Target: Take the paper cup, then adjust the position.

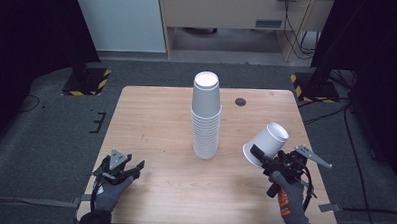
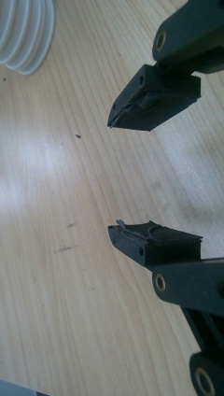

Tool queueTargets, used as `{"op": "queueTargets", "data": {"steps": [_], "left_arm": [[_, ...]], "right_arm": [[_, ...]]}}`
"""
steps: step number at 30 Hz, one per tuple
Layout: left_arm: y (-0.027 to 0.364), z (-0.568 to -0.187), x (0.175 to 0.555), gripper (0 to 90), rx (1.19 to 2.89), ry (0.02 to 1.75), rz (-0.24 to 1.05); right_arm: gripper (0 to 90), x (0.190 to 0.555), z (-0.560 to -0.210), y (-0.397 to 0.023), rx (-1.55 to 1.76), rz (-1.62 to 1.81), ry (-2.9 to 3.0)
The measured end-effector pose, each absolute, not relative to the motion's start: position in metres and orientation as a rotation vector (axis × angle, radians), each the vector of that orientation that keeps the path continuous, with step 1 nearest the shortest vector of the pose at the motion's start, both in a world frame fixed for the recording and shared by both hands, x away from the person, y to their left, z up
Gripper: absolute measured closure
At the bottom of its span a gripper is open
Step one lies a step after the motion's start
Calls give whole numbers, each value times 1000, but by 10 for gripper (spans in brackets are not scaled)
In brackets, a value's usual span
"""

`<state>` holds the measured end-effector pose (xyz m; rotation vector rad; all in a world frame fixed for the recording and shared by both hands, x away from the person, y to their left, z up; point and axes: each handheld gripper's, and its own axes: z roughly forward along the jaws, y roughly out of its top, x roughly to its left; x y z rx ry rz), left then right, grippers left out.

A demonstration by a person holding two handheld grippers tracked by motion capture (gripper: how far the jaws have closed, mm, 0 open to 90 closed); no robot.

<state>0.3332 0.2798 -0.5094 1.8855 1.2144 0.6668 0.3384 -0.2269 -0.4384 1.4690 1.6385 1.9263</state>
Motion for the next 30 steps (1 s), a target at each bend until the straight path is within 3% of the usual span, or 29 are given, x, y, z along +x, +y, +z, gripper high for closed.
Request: {"op": "queueTargets", "data": {"steps": [30], "left_arm": [[232, -487, 325, 358, 1723, 1002, 661]], "right_arm": [[137, 341, -455, -228, 1632, 2072, 1522]]}}
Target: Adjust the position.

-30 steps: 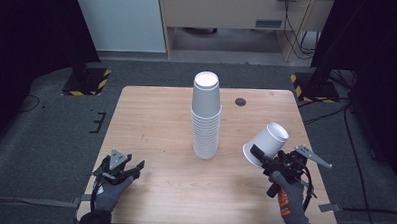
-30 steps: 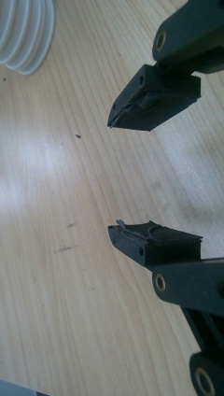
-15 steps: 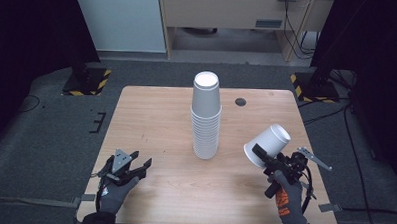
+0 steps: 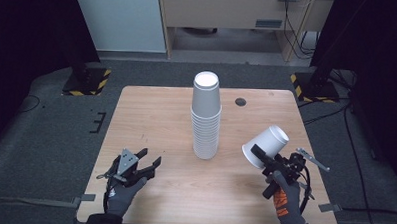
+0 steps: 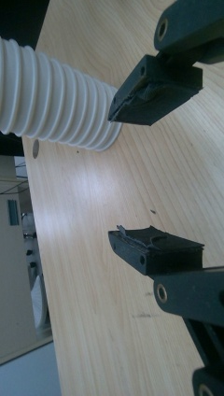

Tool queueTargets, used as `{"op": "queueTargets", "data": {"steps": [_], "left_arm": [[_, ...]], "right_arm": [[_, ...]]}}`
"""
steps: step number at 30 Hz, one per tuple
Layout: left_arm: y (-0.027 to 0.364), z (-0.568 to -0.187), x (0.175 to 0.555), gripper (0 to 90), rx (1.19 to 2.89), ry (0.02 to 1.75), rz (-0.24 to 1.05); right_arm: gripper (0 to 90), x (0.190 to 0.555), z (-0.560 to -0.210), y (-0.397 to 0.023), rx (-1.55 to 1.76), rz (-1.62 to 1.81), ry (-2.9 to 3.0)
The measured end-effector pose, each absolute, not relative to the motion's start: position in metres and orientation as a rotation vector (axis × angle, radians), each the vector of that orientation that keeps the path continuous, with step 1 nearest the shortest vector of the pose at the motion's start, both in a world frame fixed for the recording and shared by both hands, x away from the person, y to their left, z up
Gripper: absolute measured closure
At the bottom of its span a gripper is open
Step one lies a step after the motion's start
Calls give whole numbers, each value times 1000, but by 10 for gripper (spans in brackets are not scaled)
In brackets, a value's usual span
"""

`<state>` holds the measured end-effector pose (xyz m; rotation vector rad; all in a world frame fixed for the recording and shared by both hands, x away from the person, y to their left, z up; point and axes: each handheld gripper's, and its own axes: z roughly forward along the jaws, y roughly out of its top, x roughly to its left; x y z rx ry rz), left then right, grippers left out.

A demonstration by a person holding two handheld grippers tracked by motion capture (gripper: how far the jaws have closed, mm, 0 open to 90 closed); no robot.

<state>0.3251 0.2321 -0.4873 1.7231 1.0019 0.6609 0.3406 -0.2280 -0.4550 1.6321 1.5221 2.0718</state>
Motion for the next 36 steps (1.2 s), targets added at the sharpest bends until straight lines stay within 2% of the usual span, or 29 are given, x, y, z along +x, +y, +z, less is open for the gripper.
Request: {"op": "queueTargets", "data": {"steps": [11, 36], "left_arm": [[201, -479, 326, 336, 1721, 923, 636], [135, -463, 330, 345, 1724, 772, 564]], "right_arm": [[137, 341, -457, -227, 1653, 2107, 1511], [137, 341, -455, -229, 1670, 2147, 1492]]}}
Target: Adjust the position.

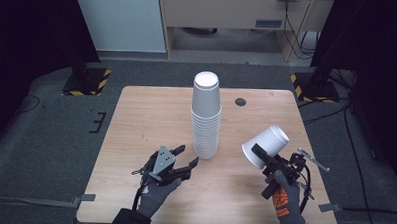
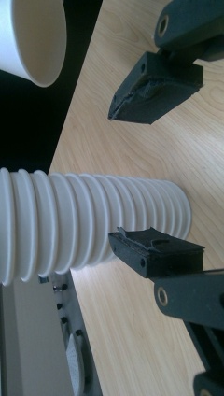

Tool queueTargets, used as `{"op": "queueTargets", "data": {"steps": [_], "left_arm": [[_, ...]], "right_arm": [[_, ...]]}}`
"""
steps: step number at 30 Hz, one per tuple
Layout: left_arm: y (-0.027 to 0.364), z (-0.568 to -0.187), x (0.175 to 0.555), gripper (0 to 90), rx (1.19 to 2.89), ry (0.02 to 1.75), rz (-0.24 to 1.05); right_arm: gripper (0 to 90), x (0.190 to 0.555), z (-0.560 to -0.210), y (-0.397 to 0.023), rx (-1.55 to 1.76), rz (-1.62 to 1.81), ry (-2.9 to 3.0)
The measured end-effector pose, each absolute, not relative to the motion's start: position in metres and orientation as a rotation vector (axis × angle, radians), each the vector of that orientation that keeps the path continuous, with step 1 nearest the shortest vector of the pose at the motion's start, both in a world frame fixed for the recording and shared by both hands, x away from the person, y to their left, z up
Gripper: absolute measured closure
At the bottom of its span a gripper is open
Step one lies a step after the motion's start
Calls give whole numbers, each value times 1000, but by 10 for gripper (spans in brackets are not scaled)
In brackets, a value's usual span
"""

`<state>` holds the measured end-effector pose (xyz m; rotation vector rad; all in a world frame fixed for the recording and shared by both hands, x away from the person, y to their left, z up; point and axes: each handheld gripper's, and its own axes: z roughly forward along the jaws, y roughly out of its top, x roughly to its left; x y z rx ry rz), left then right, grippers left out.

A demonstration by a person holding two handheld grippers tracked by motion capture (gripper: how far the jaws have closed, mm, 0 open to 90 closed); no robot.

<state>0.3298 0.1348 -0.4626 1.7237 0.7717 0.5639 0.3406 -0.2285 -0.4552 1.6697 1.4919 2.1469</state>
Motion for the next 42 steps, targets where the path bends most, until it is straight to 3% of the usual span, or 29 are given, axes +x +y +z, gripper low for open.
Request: {"op": "queueTargets", "data": {"steps": [42], "left_arm": [[53, -459, 343, 355, 1713, 631, 506]], "right_arm": [[137, 341, -455, -226, 1669, 2183, 1498]]}}
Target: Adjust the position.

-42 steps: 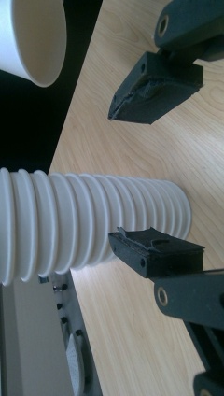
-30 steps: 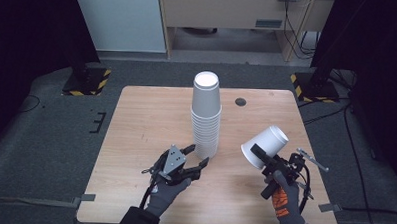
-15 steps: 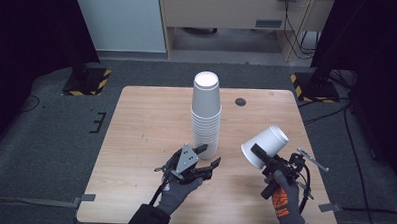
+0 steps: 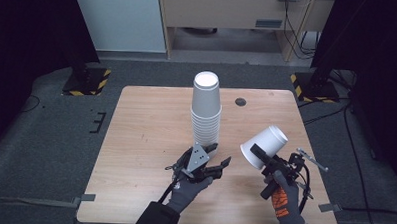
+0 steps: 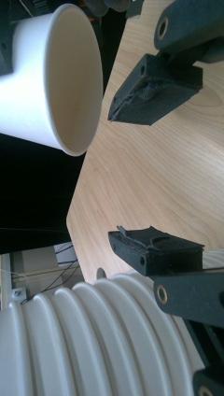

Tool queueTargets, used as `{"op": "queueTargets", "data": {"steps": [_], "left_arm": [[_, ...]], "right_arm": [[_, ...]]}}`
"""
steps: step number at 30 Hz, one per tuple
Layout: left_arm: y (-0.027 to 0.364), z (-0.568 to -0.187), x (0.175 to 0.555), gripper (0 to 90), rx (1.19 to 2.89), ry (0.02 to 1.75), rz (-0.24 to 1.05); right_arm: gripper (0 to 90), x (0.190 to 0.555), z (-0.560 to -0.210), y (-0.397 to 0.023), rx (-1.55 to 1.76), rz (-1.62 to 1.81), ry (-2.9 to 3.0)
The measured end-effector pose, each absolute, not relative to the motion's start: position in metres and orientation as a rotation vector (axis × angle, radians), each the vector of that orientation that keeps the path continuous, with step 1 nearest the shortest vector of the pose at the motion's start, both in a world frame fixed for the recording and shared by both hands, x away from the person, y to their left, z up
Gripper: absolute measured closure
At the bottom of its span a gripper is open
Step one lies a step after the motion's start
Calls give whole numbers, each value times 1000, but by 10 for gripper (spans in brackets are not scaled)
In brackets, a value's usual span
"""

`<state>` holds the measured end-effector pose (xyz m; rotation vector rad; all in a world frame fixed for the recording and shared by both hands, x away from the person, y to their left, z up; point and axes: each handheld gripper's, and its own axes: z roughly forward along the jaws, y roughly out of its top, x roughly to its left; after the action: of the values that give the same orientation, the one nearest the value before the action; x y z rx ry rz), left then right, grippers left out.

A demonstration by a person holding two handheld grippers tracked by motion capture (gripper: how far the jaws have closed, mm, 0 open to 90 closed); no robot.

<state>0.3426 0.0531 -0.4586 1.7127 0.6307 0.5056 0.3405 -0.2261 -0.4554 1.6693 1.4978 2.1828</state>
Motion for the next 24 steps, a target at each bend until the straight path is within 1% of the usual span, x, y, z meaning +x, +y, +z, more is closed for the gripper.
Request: {"op": "queueTargets", "data": {"steps": [24], "left_arm": [[15, -461, 357, 359, 1680, 595, 485]], "right_arm": [[136, 341, -456, -224, 1679, 2188, 1518]]}}
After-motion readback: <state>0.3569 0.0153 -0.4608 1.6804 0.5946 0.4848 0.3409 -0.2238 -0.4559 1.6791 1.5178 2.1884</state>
